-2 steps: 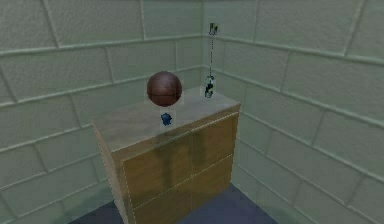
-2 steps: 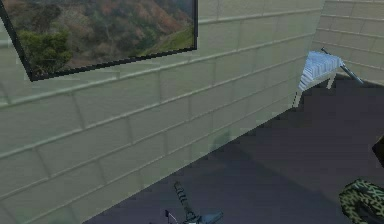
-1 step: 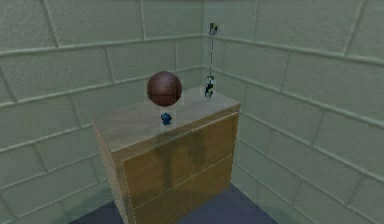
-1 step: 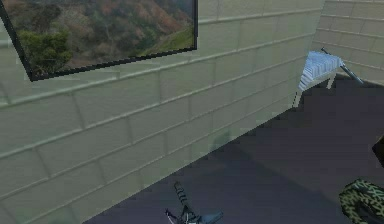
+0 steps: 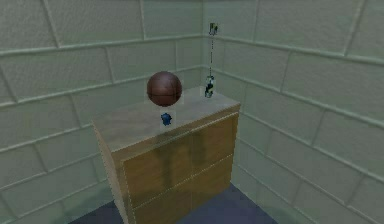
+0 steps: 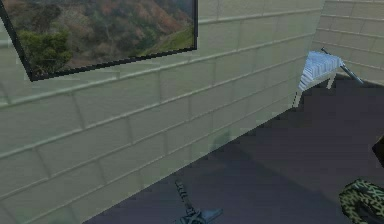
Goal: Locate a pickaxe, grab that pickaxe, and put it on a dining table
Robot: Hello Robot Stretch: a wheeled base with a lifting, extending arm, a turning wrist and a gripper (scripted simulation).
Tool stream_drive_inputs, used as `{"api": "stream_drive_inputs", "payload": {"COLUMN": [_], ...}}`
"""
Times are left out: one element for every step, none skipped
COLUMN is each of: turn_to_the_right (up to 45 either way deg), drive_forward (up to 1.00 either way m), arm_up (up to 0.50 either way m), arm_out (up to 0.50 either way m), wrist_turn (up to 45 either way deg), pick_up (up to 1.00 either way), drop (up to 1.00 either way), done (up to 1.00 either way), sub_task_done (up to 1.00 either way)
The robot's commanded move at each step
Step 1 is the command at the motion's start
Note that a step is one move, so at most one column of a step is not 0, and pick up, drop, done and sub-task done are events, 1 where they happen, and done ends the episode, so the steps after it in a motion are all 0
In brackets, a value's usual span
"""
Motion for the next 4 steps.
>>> {"api": "stream_drive_inputs", "payload": {"turn_to_the_right": [0.0, 0.0, 0.0, 0.0], "drive_forward": [0.0, 0.0, 0.0, 0.0], "arm_up": [0.0, 0.1, 0.5, 0.46], "arm_out": [0.0, 0.0, 0.0, 0.0], "wrist_turn": [0.0, 0.0, 0.0, 0.0], "pick_up": [1.0, 0.0, 0.0, 0.0], "drop": [0.0, 0.0, 0.0, 0.0], "done": [0.0, 0.0, 0.0, 0.0], "sub_task_done": [0.0, 0.0, 0.0, 0.0]}}
